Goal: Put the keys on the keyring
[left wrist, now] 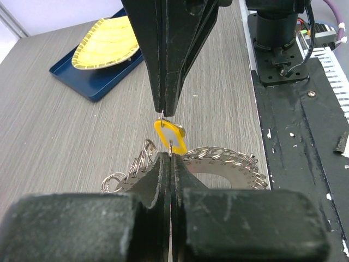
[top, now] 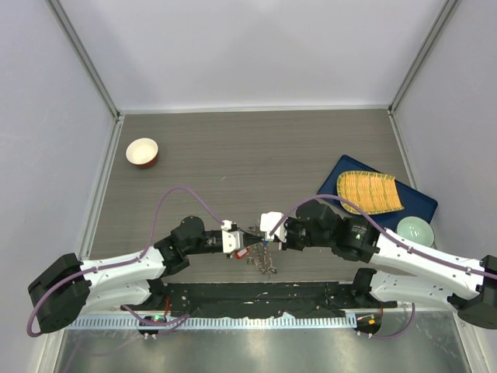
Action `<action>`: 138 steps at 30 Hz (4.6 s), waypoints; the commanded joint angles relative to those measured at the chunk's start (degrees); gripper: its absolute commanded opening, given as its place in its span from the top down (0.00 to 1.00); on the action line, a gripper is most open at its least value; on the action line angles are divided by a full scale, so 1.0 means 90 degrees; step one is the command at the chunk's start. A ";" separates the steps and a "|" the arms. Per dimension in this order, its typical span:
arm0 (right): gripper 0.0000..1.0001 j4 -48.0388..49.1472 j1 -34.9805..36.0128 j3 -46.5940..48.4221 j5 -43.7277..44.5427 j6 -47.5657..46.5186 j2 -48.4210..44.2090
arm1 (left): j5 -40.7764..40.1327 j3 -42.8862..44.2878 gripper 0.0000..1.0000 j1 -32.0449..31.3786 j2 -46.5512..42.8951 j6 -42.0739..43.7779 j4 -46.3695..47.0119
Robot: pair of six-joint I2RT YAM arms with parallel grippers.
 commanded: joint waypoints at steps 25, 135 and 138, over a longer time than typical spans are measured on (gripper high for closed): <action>0.99 -0.0440 0.0030 0.0670 -0.0103 -0.0222 0.0347 | 0.0152 0.0726 1.00 -0.0017 0.0079 0.0699 -0.0529; 0.99 -0.0596 0.0225 0.0524 0.0307 -0.0212 0.0377 | 0.0103 0.0609 1.00 -0.0300 -0.0106 0.0415 -0.0295; 0.99 -0.0732 0.0225 0.0543 0.0454 -0.0241 0.0367 | 0.0045 0.0599 1.00 -0.0300 -0.0136 0.0445 -0.0353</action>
